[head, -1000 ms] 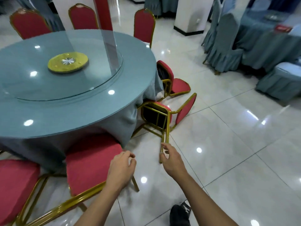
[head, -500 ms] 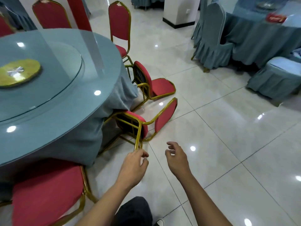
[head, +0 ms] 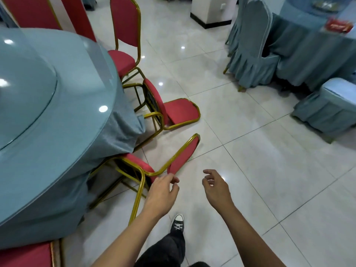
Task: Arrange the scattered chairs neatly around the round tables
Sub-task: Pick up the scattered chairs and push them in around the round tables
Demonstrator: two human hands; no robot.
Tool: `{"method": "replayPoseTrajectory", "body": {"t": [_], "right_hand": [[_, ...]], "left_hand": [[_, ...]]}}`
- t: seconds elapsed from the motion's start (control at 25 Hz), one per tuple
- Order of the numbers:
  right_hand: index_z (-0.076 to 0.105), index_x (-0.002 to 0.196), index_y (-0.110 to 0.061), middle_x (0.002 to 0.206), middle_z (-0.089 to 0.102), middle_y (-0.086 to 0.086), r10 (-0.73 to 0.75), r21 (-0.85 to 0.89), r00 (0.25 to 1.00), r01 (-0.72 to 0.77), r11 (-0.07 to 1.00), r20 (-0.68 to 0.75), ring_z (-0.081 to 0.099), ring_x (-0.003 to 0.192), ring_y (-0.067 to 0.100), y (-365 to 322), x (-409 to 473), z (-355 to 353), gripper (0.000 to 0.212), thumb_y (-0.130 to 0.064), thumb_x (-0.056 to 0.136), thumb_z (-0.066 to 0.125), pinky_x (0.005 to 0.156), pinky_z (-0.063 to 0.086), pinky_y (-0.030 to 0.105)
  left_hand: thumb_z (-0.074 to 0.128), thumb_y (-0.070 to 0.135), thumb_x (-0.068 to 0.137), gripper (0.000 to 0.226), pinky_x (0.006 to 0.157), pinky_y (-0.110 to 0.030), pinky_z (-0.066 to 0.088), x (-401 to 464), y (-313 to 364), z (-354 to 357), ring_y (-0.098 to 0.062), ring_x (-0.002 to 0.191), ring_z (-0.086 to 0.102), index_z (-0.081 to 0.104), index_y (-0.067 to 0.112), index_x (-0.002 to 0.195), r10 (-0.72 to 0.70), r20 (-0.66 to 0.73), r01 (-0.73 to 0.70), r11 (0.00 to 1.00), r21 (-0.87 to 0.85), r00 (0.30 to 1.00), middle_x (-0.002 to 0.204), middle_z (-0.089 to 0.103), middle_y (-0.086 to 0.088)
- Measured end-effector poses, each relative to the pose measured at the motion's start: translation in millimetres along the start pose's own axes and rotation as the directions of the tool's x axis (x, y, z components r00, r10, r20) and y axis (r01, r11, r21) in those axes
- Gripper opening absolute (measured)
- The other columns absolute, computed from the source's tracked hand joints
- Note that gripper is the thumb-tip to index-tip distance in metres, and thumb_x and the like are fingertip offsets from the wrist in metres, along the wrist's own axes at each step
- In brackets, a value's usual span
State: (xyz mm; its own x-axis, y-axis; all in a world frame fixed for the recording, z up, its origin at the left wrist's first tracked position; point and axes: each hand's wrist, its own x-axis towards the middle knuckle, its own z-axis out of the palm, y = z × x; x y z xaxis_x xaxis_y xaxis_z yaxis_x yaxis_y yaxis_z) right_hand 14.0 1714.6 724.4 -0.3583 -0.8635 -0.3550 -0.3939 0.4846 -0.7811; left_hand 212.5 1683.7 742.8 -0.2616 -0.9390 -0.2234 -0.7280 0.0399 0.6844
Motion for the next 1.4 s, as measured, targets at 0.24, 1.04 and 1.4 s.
{"method": "replayPoseTrajectory", "body": {"t": [0.24, 1.04, 1.4], "right_hand": [[0.058, 0.121, -0.036, 0.105, 0.061, -0.015, 0.026, 0.005, 0.999, -0.026, 1.000, 0.022, 0.060, 0.099, 0.002, -17, 140, -47, 0.027, -0.026, 0.097, 0.051, 0.075, 0.053, 0.031], [0.057, 0.126, -0.020, 0.119, 0.064, 0.004, 0.137, -0.378, 0.898, 0.035, 0.925, 0.418, 0.059, 0.097, 0.019, 195, 682, 80, 0.031, -0.018, 0.095, 0.057, 0.080, 0.045, 0.031], [0.045, 0.139, -0.022, 0.129, 0.056, 0.009, 0.209, -0.533, 0.789, 0.170, 0.829, 0.577, 0.058, 0.108, 0.025, 235, 701, 101, 0.049, -0.021, 0.093, 0.061, 0.084, 0.045, 0.034]], "left_hand": [[0.053, 0.025, 0.094, 0.016, 0.092, -0.030, 0.043, 136, 36, 15, -0.011, 0.104, 0.055, 0.065, 0.027, 0.105, -0.014, -0.012, 0.014, 0.999, 0.031, 1.000, 0.107, 0.065, 0.012], [0.063, 0.017, 0.089, 0.079, 0.118, -0.040, 0.026, 516, -119, 312, -0.027, 0.142, 0.032, 0.020, 0.025, 0.156, -0.541, -0.012, 0.513, 0.789, 0.338, 0.841, 0.154, 0.034, -0.004], [0.053, -0.003, 0.090, 0.050, 0.075, -0.039, 0.043, 554, -172, 337, -0.032, 0.103, 0.062, 0.044, 0.021, 0.133, -0.672, 0.040, 0.592, 0.677, 0.437, 0.739, 0.115, 0.058, -0.010]]}}
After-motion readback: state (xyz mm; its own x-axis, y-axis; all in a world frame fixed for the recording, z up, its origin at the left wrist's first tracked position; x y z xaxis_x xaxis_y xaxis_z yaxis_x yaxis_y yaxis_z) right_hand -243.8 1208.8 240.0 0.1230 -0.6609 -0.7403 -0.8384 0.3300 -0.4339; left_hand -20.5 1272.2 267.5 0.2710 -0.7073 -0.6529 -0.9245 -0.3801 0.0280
